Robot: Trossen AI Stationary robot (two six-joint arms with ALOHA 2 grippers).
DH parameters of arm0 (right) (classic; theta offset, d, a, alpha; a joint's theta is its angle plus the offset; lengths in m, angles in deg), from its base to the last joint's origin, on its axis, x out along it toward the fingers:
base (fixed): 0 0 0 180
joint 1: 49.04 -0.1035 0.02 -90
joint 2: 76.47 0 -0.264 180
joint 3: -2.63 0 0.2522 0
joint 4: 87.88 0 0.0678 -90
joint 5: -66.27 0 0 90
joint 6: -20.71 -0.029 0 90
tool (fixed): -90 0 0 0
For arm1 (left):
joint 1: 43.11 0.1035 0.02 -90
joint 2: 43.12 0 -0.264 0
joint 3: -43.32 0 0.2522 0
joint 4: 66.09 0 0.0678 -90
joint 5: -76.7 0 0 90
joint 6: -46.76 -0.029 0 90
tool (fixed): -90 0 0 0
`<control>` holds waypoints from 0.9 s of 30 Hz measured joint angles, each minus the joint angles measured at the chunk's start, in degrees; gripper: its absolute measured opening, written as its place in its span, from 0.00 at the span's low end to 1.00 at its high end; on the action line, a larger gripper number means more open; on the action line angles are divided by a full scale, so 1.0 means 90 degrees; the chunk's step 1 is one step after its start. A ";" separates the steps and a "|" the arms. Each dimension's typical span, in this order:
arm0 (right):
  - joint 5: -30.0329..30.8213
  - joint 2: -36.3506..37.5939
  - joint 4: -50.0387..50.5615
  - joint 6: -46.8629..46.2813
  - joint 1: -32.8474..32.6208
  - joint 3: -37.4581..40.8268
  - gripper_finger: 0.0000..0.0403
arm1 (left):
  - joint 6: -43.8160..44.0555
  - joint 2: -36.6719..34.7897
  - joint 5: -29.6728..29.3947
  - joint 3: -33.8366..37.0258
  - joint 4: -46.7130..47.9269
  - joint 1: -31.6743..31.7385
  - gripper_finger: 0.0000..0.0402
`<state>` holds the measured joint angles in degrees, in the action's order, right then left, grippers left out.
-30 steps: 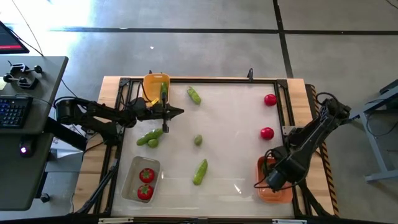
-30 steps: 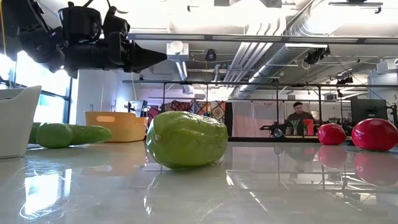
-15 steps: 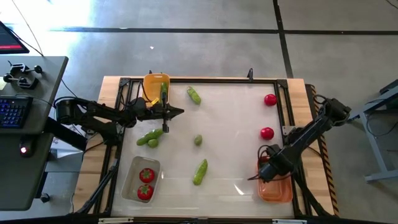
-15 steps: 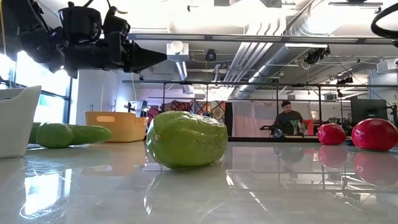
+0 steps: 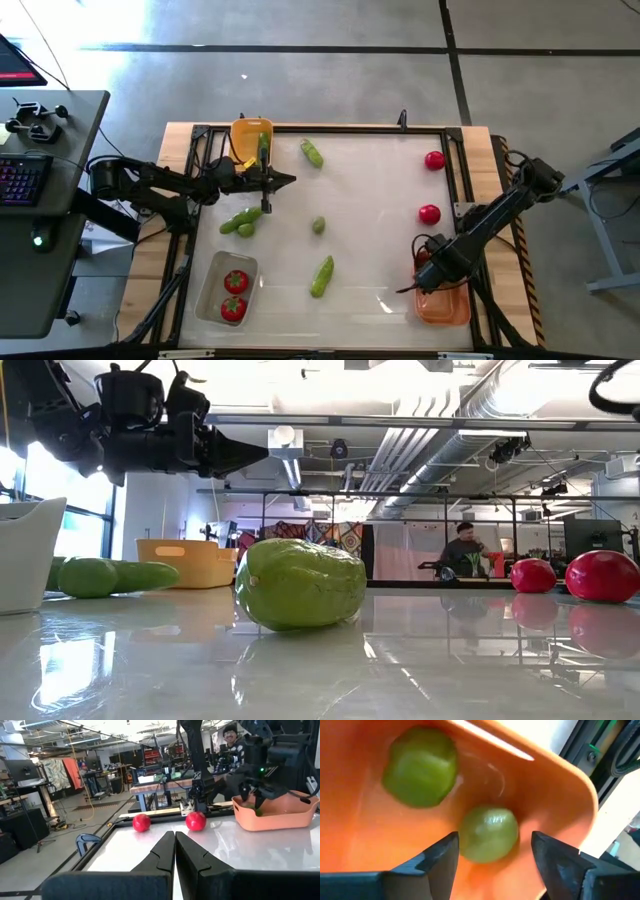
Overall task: Sort produce into baskets
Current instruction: Put the green lime into the orange bin, then put the green cucumber into the yellow bin
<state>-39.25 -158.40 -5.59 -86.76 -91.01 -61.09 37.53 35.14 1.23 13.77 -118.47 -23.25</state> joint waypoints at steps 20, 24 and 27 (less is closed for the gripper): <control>0.4207 0.0007 0.0562 0.3260 0.1147 -0.1607 0.54 | 0.0002 0.0000 -0.0398 0.0000 0.0038 -0.0005 0.00; 0.4918 0.0007 -0.0520 0.4934 0.1981 -0.1144 0.51 | 0.0198 0.0000 -0.0603 0.0000 0.0038 -0.0005 0.00; 0.5257 0.0007 -0.1862 0.6341 0.2604 -0.0535 0.46 | 0.0376 0.0000 -0.0608 0.0000 0.0061 -0.0005 0.00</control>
<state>8.06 -158.34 -22.35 -29.69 -67.58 -65.91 40.91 35.14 -4.24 13.77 -117.92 -23.30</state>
